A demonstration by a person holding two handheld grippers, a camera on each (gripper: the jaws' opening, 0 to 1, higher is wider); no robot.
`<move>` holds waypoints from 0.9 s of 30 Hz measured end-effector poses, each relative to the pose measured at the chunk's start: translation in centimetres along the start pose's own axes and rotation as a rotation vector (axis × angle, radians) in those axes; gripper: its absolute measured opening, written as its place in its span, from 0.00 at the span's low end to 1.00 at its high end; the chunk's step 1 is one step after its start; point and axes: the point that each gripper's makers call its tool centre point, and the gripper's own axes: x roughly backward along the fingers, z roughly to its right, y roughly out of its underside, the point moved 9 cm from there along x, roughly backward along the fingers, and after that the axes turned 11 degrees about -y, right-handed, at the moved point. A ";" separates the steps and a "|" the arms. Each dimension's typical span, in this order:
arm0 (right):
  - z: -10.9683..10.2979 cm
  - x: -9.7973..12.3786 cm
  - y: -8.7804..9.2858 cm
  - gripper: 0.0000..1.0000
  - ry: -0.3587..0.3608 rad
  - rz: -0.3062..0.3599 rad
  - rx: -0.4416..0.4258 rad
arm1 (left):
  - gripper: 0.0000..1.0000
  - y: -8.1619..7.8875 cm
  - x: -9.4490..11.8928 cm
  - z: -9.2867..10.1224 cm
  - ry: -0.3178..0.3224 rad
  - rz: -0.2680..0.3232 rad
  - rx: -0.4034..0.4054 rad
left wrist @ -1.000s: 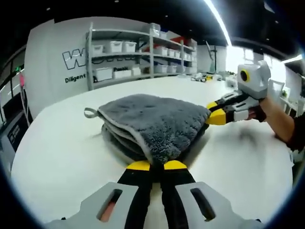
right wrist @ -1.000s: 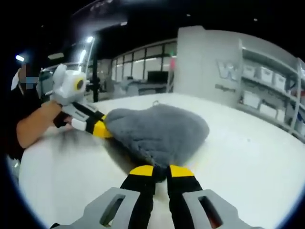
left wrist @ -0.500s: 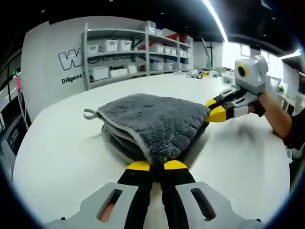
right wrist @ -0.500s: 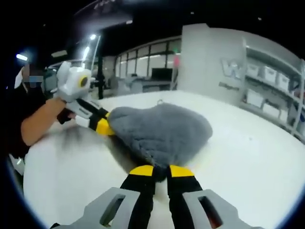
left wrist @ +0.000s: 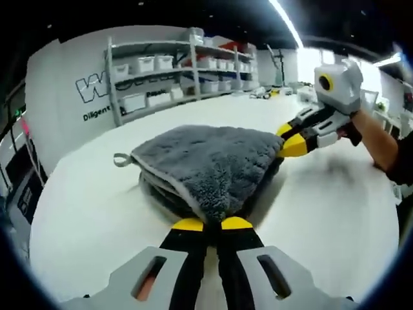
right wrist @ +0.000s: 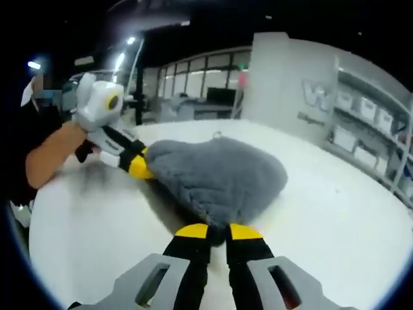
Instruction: Open the folded towel by lifting each exposed corner and separating the folded layers until the towel lies flat within the target outline without major curled edges
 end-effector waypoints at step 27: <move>-2.3 2.5 1.9 0.02 0.004 0.053 -0.042 | 0.04 1.7 2.9 2.6 0.075 0.039 0.053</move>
